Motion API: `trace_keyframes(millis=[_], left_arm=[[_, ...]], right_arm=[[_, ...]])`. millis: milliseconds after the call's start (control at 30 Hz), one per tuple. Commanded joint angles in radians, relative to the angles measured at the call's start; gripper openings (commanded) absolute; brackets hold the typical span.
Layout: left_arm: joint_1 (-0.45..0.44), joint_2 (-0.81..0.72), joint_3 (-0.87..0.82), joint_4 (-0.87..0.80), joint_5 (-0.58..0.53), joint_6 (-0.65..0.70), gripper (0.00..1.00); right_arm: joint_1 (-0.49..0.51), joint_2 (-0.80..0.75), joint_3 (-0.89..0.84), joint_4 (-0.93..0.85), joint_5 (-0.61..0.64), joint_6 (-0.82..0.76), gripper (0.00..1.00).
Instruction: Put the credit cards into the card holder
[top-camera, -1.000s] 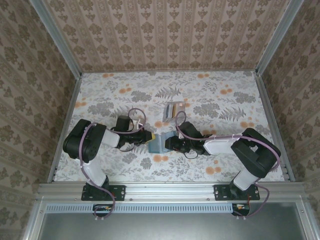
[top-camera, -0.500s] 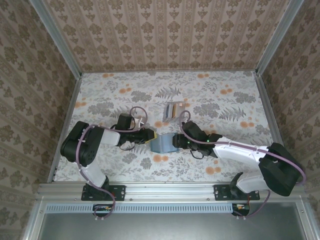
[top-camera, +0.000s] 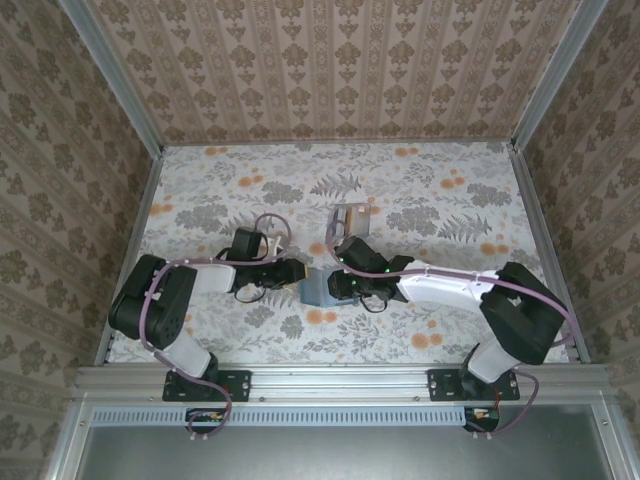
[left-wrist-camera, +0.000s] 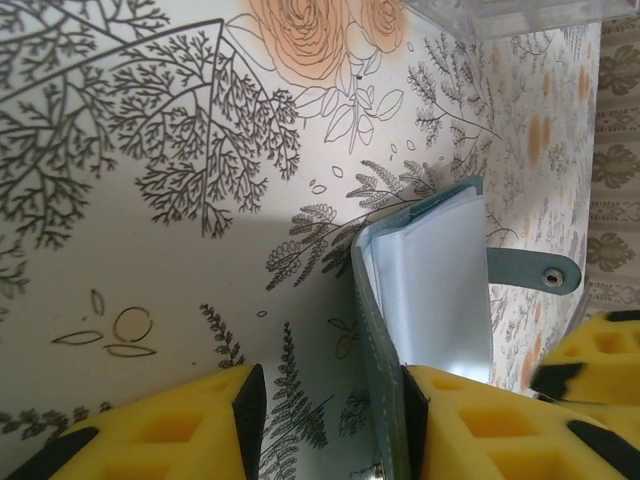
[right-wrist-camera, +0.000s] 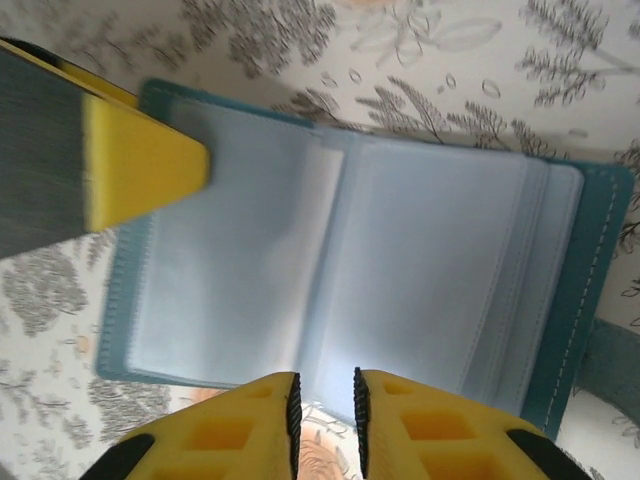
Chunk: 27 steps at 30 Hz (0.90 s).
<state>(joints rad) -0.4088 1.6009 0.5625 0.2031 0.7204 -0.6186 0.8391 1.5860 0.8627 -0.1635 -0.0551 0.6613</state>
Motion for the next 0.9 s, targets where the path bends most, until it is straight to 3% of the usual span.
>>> trace_keyframes(millis=[0, 233, 467, 867], left_arm=[[0.015, -0.012, -0.030, -0.125, -0.101, 0.045, 0.43], [-0.019, 0.030, -0.014, -0.190, -0.152, 0.066, 0.41], [-0.042, 0.031, 0.021, -0.260, -0.238, 0.103, 0.36], [-0.042, 0.047, 0.038, -0.282, -0.299, 0.123, 0.36]], right_arm=[[0.006, 0.072, 0.002, -0.024, 0.004, 0.008, 0.24], [0.001, 0.062, -0.051, -0.013, 0.092, 0.085, 0.23], [-0.008, -0.040, -0.061, 0.046, 0.065, 0.099, 0.27], [-0.033, 0.020, -0.155, 0.085, 0.079, 0.175, 0.27]])
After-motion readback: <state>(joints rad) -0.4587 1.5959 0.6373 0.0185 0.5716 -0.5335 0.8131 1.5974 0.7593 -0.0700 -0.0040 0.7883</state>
